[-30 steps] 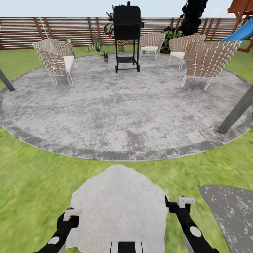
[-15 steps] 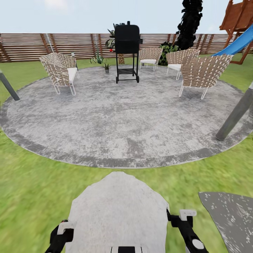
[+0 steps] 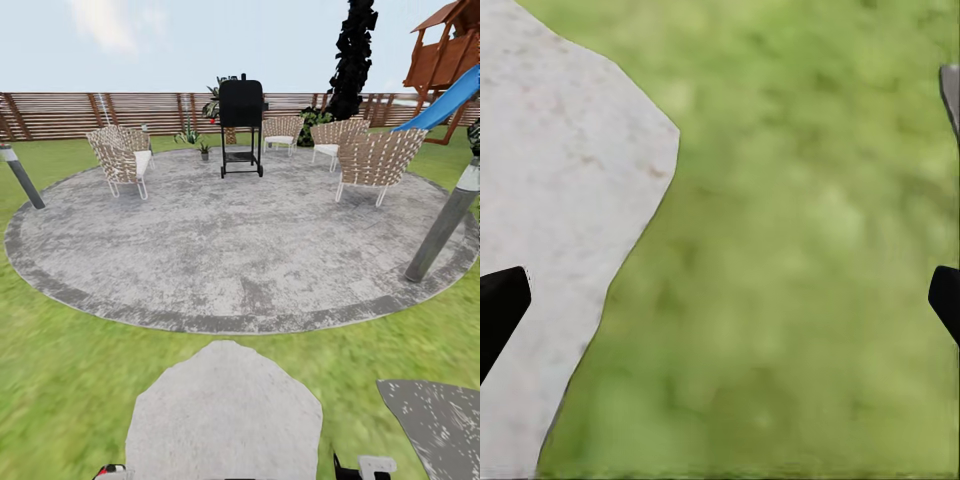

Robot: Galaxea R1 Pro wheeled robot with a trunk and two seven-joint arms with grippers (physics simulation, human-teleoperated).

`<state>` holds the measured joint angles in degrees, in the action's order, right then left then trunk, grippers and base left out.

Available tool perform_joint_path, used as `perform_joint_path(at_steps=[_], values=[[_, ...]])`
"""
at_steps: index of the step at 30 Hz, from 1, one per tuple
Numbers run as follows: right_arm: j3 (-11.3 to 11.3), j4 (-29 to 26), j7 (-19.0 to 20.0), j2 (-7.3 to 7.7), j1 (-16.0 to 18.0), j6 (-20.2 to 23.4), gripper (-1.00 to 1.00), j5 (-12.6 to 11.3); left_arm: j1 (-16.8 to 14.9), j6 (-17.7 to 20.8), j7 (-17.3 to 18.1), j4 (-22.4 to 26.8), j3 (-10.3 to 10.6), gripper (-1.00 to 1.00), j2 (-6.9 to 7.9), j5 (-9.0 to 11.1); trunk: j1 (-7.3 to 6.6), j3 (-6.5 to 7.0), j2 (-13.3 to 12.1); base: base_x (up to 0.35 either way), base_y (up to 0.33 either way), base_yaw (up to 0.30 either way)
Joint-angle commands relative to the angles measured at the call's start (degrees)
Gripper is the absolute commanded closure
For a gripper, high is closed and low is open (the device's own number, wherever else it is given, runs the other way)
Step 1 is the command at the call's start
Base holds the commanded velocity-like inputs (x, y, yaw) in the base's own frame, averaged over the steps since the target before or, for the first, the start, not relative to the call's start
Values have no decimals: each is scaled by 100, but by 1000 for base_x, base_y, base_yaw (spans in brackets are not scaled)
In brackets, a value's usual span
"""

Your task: Pick up the pesticide atomizer in the garden and spray insectifuge to fully cover both potted plants in the garden.

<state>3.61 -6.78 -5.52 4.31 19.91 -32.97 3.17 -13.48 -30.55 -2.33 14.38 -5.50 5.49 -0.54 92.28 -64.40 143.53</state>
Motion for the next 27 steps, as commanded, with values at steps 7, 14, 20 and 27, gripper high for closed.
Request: perform_joint_path(at_steps=[7, 14, 20, 27], values=[[26, 156, -2, -24, 1, -35, -100, 39, 37, -90, -37, -14, -20, 100, 2, 159, -19, 215, -8, 0, 0, -31], [48, 140, -27, -96, 4, -25, -100, -13, 38, -91, -39, -14, -21, 100, 4, 226, -37, 400, -17, 0, 0, -27], [50, 146, -10, -207, 3, -17, -100, -5, 38, -91, -40, -9, -21, 100, 4, 229, -53, 535, -25, 0, 0, -2], [30, 134, 6, -136, 1, -41, -100, 25, 38, -91, -40, -8, -21, 100, 4, 229, -148, 673, -190, 0, 0, 0]])
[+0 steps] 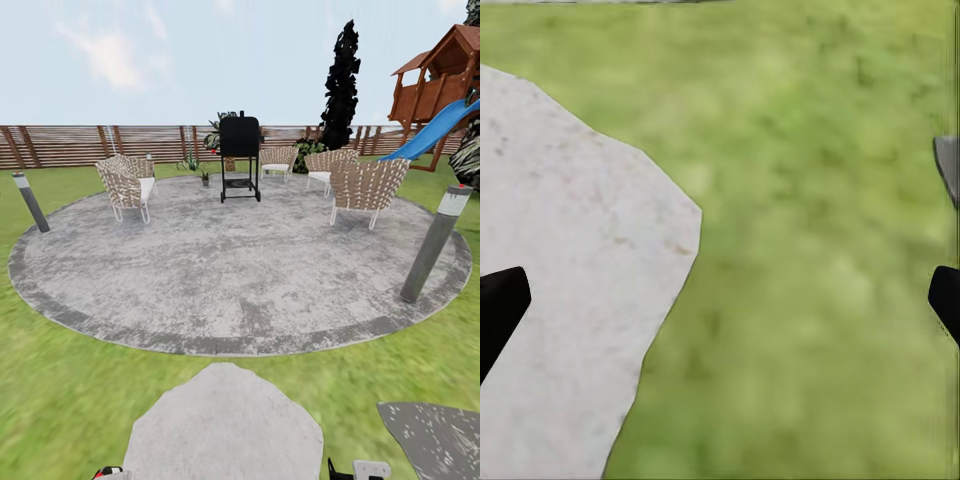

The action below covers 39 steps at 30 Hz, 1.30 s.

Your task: Pick up the pesticide atomizer in the garden and spray insectifuge to fully cover both potted plants in the garden.

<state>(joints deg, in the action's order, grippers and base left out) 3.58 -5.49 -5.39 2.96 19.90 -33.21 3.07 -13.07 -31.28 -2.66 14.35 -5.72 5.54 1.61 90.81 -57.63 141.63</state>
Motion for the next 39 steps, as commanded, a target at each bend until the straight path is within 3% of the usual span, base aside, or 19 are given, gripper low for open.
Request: perform_joint_path(at_steps=[1, 15, 29, 39], values=[[31, 1, -3, 7, 4, -26, -100, 33, -3, -18, -7, -4, 0, 100, 0, 15, -24, 13, -40, 0, 0, 0], [13, 4, -10, -46, 5, -37, -100, 44, -3, -18, -7, -10, 0, 100, 0, 15, -331, 257, -601, 0, 0, 67], [20, 12, -23, -68, 5, -36, -100, 44, -3, -18, -7, -2, 6, 100, -7, 19, -331, 250, -601, -8, -2, 271], [20, 19, -24, -68, 5, -36, -100, 44, -3, -18, -7, -10, 7, 100, -9, 15, -331, 250, -601, -236, -171, 278]])
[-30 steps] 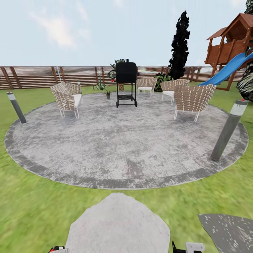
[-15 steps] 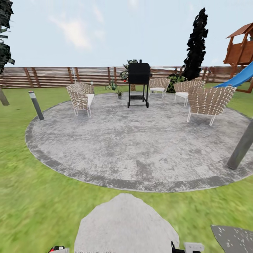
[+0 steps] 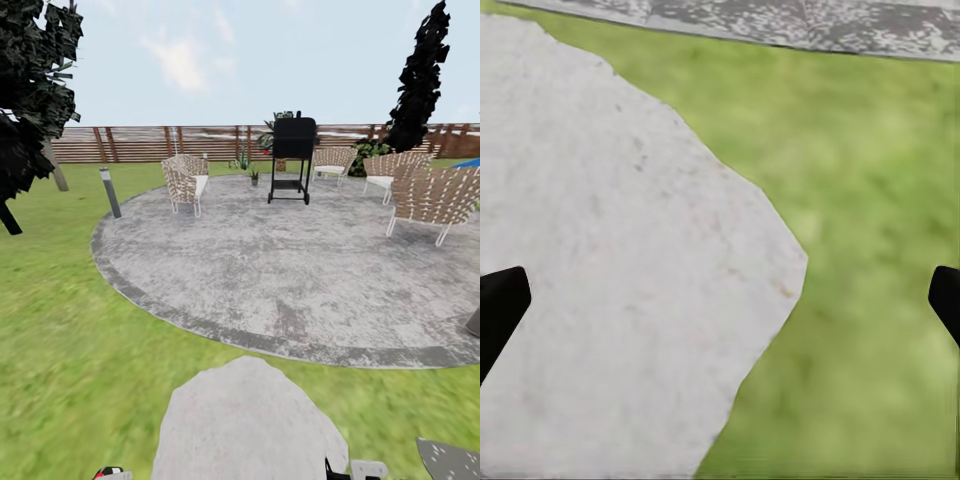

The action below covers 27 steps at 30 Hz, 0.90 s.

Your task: Pick up the pesticide atomizer in the garden and spray insectifuge to fully cover both potted plants in the garden.

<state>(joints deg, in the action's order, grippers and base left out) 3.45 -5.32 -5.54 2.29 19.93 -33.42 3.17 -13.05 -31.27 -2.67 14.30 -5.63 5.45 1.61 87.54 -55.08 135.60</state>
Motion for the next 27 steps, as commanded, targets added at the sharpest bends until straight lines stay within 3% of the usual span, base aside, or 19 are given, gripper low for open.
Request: perform_joint_path(at_steps=[1, 9, 14, 27], values=[[33, 2, -8, -1, 2, -15, -100, 34, -5, -20, -5, -6, -2, 100, 0, 14, -4, -5, 2, -272, -200, 278], [33, 3, -8, -1, 1, -15, -100, 34, -5, -10, -18, -6, -7, 100, 1, 33, -4, -5, 2, -285, -168, 278], [33, -2, -8, 1, -3, -15, -100, 34, -5, -5, -118, -6, -8, 100, 7, 183, -4, -5, 2, -265, -101, 278], [31, -4, -2, 8, -2, -15, -100, 34, -5, -2, -147, -6, -8, 100, -2, 225, -4, -5, 2, -28, -8, 278]])
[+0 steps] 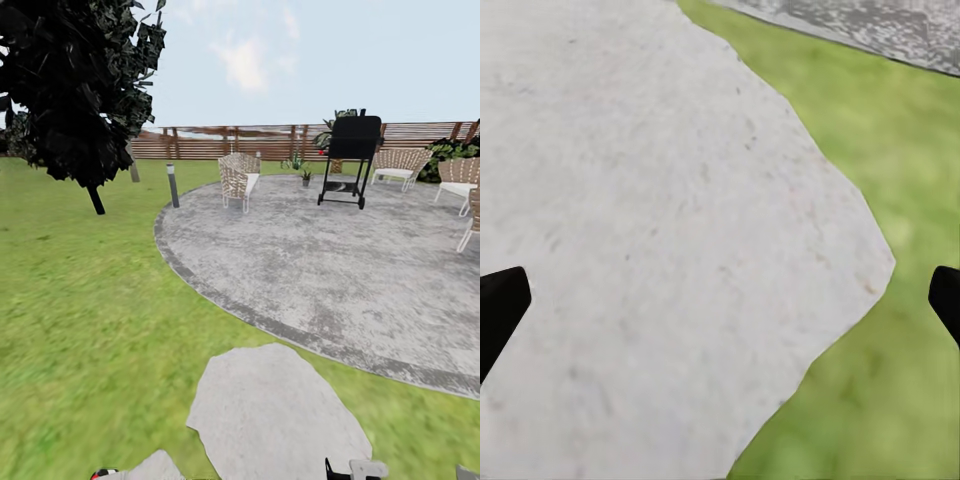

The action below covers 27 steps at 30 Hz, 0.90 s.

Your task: Pick up the pesticide atomizer in the garden and spray insectifuge to fully cover both potted plants in the garden.

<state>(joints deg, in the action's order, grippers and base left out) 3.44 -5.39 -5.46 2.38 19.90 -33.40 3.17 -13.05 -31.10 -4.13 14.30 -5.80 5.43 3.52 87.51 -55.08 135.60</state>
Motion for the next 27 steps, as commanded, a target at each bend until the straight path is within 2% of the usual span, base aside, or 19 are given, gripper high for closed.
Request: perform_joint_path(at_steps=[1, 27], values=[[31, 3, -9, -1, 3, -17, -100, 35, -5, -19, 0, -6, 8, 100, -3, 35, -1, -5, 2, -1, 0, 278], [25, 12, -3, -9, 4, -17, -100, 39, -4, -19, 0, -7, 16, 100, -7, 44, -1, -5, 2, 0, 0, 278]])
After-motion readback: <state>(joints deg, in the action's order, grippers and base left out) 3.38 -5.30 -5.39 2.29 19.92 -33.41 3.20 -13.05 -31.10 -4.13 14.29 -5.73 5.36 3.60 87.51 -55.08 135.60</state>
